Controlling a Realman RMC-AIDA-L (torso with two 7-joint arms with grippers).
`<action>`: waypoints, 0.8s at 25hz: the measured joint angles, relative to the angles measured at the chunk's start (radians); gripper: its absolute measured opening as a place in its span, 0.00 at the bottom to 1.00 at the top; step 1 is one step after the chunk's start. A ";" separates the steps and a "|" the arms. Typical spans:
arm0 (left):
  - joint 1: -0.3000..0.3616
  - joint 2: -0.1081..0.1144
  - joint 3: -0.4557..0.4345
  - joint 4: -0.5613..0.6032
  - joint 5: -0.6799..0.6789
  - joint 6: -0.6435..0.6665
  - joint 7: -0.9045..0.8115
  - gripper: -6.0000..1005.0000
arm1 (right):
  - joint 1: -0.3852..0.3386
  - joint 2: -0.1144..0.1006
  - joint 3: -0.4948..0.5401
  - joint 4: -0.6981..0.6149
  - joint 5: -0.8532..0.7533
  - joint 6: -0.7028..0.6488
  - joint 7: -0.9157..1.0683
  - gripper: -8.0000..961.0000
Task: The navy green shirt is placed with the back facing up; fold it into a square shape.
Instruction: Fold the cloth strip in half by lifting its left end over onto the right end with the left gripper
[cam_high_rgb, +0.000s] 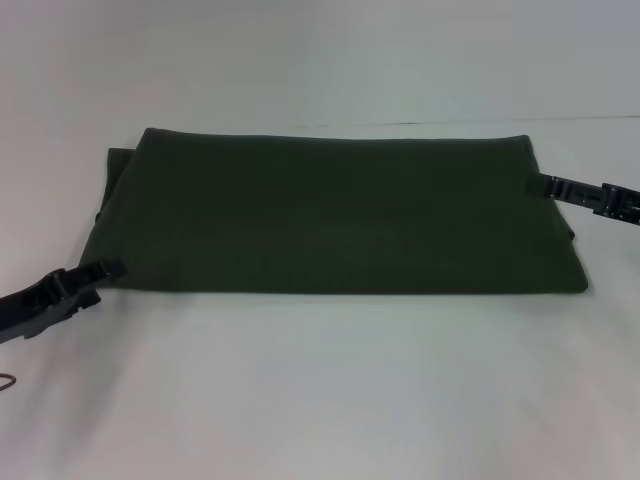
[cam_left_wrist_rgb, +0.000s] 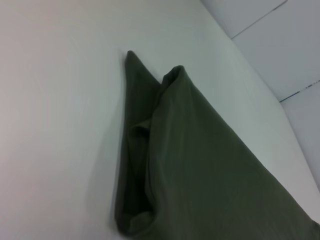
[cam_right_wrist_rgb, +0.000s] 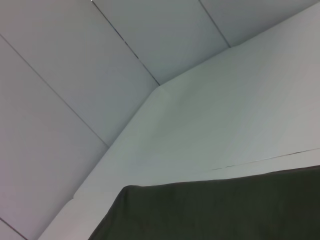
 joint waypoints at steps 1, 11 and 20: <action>0.000 0.000 0.000 0.000 0.002 0.000 -0.008 0.73 | -0.001 0.000 0.002 0.000 0.000 0.003 0.000 0.81; -0.010 0.003 0.006 -0.006 0.002 -0.016 -0.104 0.76 | -0.006 0.000 0.024 -0.001 0.000 0.005 0.006 0.81; -0.016 0.006 0.011 -0.017 0.003 -0.074 -0.190 0.78 | 0.001 0.000 0.029 -0.004 0.001 0.004 0.008 0.81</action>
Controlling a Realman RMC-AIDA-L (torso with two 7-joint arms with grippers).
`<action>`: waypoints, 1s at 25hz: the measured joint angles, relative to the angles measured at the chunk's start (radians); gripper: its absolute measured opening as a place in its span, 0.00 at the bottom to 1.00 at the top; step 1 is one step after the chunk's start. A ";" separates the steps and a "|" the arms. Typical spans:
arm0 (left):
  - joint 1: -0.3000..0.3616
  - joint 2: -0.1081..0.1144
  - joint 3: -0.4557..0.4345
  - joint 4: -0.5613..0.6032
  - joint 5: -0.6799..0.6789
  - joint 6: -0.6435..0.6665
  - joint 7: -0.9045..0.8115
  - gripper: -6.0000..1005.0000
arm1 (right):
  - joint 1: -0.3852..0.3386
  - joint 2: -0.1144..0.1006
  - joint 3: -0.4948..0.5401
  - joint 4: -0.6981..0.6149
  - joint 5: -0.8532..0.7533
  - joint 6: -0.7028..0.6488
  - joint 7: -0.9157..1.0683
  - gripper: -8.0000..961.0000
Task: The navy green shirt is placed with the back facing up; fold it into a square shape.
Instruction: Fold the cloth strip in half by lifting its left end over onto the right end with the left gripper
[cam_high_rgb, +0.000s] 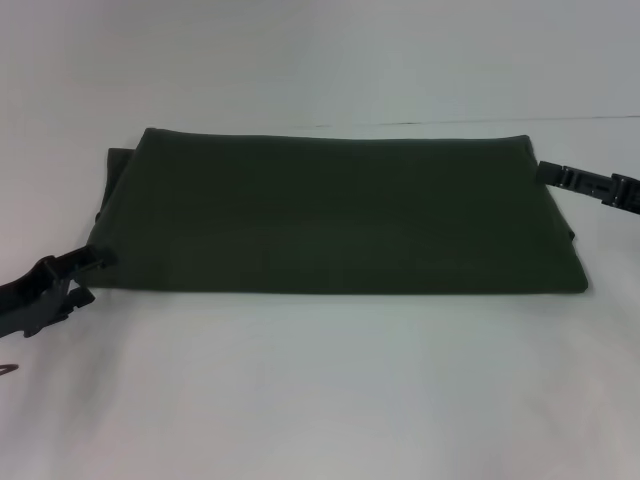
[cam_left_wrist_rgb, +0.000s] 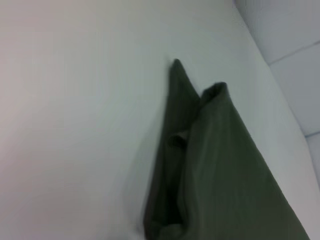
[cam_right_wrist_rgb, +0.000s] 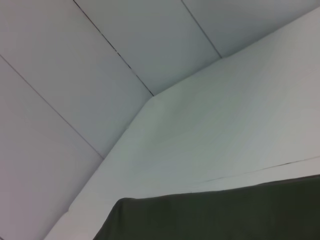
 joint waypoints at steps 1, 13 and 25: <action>-0.001 0.000 0.000 -0.005 0.000 -0.009 -0.005 0.78 | 0.002 0.000 0.002 0.000 0.000 0.000 0.000 0.81; -0.035 0.010 0.001 -0.059 0.026 -0.075 -0.019 0.78 | 0.022 -0.003 0.006 -0.002 0.002 0.003 0.013 0.81; -0.053 0.017 0.004 -0.072 0.033 -0.109 -0.020 0.78 | 0.027 -0.003 0.018 -0.001 0.002 0.010 0.013 0.81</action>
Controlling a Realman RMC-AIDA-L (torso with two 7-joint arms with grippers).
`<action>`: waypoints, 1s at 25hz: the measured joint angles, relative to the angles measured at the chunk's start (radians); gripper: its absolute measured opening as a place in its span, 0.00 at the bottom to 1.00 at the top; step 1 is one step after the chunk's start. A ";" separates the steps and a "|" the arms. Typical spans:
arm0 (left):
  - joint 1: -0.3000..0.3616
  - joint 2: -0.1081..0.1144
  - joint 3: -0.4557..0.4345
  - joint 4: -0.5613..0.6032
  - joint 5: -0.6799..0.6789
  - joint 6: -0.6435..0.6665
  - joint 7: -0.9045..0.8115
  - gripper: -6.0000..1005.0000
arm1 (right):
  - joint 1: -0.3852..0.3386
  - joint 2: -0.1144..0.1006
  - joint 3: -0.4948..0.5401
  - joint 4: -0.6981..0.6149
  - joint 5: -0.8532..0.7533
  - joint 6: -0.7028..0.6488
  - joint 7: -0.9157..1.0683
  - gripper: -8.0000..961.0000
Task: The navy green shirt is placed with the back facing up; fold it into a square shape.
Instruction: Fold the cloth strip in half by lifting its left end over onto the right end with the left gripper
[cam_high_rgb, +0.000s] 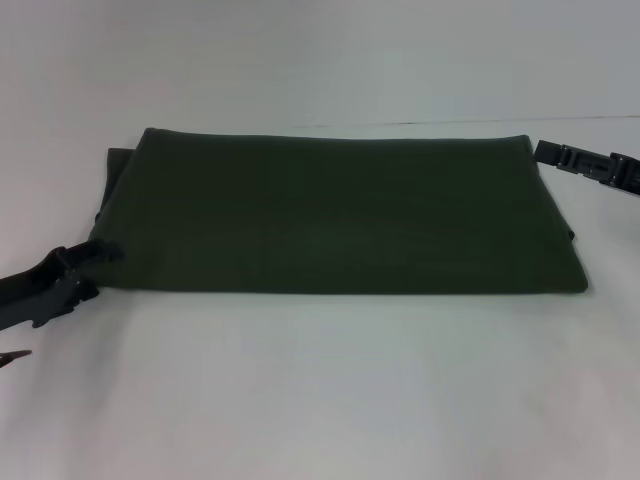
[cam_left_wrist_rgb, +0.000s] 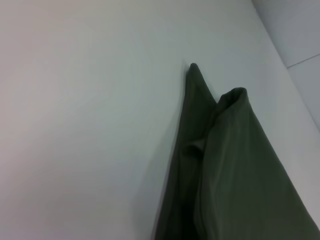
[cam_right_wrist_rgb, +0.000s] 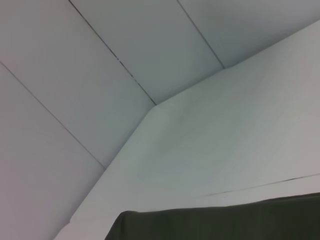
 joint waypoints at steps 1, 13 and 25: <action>-0.002 0.000 0.000 0.000 0.004 -0.005 0.000 0.78 | 0.000 0.000 0.001 0.000 0.000 0.000 0.000 0.81; -0.040 0.014 0.014 0.003 0.008 -0.006 0.004 0.78 | 0.000 0.000 0.002 -0.001 0.003 0.000 0.000 0.81; -0.023 0.014 0.012 0.010 0.016 0.020 0.021 0.77 | 0.000 0.000 0.002 0.003 0.008 0.011 0.000 0.81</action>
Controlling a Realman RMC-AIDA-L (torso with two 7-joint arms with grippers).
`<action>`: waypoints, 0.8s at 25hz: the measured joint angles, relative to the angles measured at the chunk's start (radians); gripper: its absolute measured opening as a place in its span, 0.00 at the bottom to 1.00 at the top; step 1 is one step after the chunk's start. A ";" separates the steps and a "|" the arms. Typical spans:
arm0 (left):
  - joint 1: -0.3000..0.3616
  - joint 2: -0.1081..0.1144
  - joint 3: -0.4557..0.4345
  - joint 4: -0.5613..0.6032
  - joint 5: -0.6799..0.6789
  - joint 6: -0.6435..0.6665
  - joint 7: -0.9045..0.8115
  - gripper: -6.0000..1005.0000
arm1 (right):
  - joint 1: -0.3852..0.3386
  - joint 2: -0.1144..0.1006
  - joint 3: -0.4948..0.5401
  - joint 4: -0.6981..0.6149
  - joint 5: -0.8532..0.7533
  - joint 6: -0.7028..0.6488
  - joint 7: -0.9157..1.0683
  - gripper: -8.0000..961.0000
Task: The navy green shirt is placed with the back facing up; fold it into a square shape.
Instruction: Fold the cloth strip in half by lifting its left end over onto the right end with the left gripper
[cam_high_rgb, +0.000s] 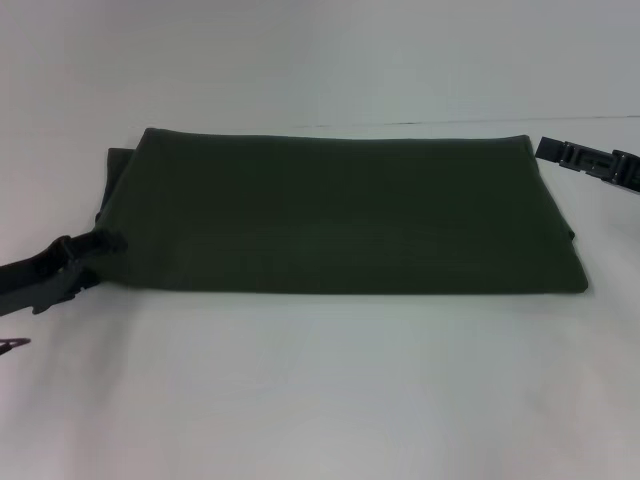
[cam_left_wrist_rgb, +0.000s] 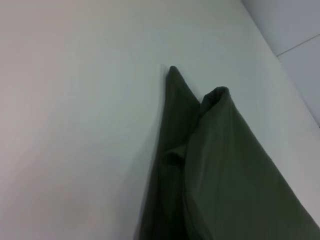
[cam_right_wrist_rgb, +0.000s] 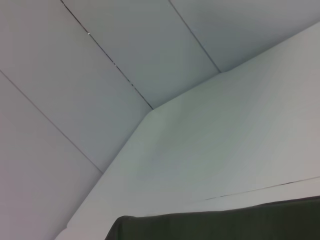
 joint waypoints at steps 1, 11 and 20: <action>0.002 0.000 0.000 0.001 0.002 0.005 0.000 0.77 | 0.000 0.000 0.000 0.000 0.000 0.000 0.000 0.81; 0.002 -0.002 0.001 -0.001 0.029 0.008 -0.020 0.77 | 0.000 0.000 0.000 -0.003 0.000 0.001 0.005 0.81; -0.005 0.001 0.001 -0.009 0.040 -0.001 -0.064 0.76 | 0.001 -0.001 0.000 -0.004 0.001 0.001 0.020 0.81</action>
